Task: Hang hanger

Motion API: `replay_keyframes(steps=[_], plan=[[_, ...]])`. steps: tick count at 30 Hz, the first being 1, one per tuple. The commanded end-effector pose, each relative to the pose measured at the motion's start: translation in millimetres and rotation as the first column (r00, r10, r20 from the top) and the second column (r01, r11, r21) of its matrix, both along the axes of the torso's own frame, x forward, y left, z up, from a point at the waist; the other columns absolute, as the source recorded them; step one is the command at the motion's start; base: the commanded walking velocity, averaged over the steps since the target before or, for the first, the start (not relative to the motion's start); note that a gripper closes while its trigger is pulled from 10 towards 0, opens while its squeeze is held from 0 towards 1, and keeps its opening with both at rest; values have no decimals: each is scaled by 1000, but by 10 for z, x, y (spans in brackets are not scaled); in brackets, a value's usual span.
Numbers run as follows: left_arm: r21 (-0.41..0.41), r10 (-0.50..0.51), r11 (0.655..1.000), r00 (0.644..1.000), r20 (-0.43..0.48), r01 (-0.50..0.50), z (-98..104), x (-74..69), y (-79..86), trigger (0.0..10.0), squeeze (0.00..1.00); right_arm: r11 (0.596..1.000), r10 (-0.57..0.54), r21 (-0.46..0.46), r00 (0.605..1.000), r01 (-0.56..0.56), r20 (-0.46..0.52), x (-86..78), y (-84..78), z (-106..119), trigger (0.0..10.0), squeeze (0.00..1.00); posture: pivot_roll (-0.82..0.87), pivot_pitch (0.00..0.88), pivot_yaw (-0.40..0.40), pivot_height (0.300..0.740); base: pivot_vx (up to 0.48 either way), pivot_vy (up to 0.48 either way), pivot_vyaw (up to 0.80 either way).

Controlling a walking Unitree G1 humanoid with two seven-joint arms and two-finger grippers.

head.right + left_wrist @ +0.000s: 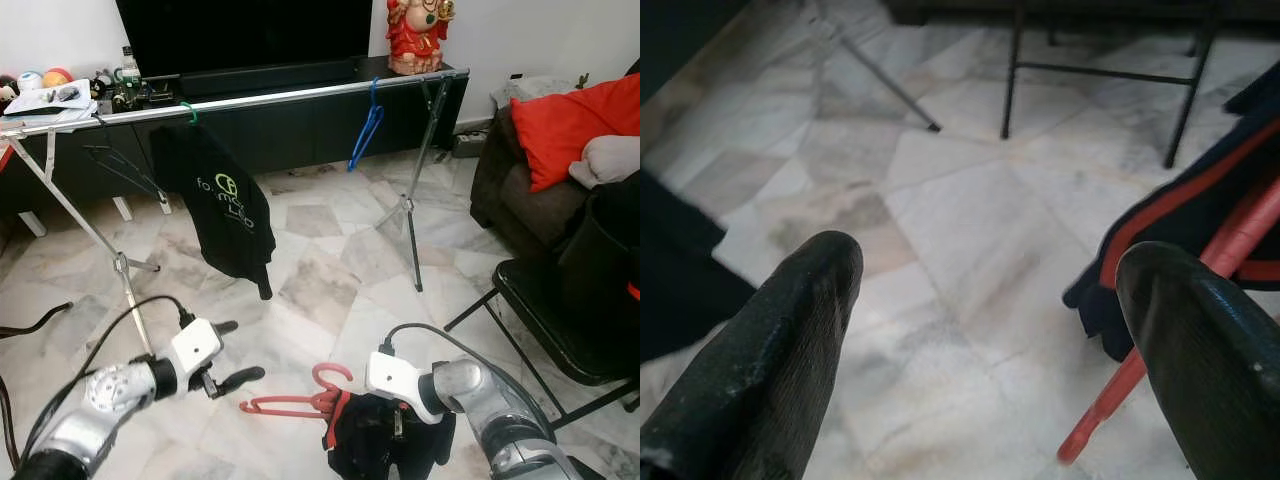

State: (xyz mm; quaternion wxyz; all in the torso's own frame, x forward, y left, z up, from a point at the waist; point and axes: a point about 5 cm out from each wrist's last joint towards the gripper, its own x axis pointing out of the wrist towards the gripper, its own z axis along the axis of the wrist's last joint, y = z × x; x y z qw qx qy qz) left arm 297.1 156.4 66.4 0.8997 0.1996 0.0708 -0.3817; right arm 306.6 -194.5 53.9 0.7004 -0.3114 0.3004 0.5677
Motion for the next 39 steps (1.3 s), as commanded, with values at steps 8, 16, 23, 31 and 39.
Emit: replay_keyframes(steps=[8,16,23,31,39], plan=[[-13,207,978,978,-16,-207,-154,-30,176,10000,0,993,-119,1,983,120,141,200,-112,217,0,0,84,80,2,740,0,0,0],[-41,274,959,957,-97,-279,-323,-114,164,10000,0,989,-137,77,970,124,200,283,-55,347,0,0,81,78,9,740,0,0,0],[-106,241,959,956,-169,-261,-408,-143,-17,10000,0,986,-74,165,954,26,292,427,146,640,0,0,76,73,11,740,0,0,0],[-151,271,939,935,-229,-309,-469,-126,-53,10000,0,969,-6,231,931,-85,364,492,281,913,0,0,74,74,7,740,0,0,0],[-148,257,940,925,-278,-306,-528,-114,-125,10000,0,935,41,309,920,-173,390,488,389,1092,0,0,61,72,0,740,0,0,0]])
